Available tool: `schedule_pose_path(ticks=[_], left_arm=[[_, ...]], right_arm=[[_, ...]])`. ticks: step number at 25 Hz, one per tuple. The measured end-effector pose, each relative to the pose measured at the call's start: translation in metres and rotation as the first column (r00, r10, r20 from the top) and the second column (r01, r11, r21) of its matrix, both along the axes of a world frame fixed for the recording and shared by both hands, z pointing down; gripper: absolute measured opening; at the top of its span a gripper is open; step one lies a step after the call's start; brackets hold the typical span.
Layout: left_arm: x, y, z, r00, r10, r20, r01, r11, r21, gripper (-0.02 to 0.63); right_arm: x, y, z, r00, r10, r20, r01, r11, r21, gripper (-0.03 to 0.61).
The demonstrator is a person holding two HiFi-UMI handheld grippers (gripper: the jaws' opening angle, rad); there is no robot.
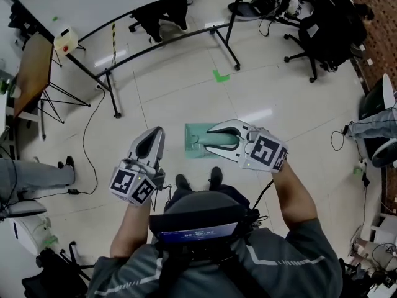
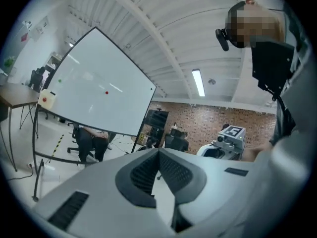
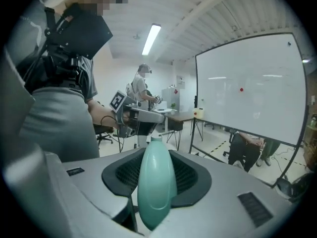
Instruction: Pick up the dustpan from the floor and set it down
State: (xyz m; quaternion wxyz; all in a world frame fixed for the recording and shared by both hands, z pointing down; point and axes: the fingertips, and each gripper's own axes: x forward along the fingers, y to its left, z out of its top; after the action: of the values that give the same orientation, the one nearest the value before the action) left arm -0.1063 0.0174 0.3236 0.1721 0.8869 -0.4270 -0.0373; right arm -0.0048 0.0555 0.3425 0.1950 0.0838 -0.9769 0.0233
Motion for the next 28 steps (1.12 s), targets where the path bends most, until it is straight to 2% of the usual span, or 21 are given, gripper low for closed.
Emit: schedule_pose_path(ticks=[5, 10, 13, 17, 21, 28], left_arm=[[0.01, 0.028, -0.069, 0.999, 0.035, 0.014, -0.036, 0.996, 0.076, 0.023], [0.02, 0.04, -0.104, 0.994, 0.108, 0.026, -0.111, 0.984, 0.14, 0.02], [0.022, 0.035, -0.107, 0.995, 0.096, 0.039, -0.101, 0.985, 0.138, 0.02], [0.017, 0.031, -0.102, 0.991, 0.079, 0.108, -0.094, 0.984, 0.151, 0.02], [0.012, 0.028, -0.097, 0.99, 0.073, 0.122, -0.091, 0.985, 0.147, 0.02], [0.002, 0.029, -0.087, 0.991, 0.085, 0.106, -0.098, 0.987, 0.125, 0.02]], right_arm=[[0.0, 0.023, -0.059, 1.0, -0.004, 0.011, 0.003, 0.999, 0.05, 0.161], [-0.007, 0.025, -0.078, 1.0, -0.015, 0.028, 0.013, 0.997, 0.082, 0.161], [-0.004, 0.024, -0.079, 1.0, -0.018, 0.023, 0.016, 0.996, 0.09, 0.161], [-0.007, 0.023, -0.084, 0.999, -0.028, 0.031, 0.025, 0.994, 0.103, 0.161], [-0.01, 0.02, -0.088, 0.999, -0.039, 0.037, 0.035, 0.993, 0.11, 0.161], [-0.02, 0.019, -0.095, 0.998, -0.036, 0.058, 0.03, 0.994, 0.107, 0.161]])
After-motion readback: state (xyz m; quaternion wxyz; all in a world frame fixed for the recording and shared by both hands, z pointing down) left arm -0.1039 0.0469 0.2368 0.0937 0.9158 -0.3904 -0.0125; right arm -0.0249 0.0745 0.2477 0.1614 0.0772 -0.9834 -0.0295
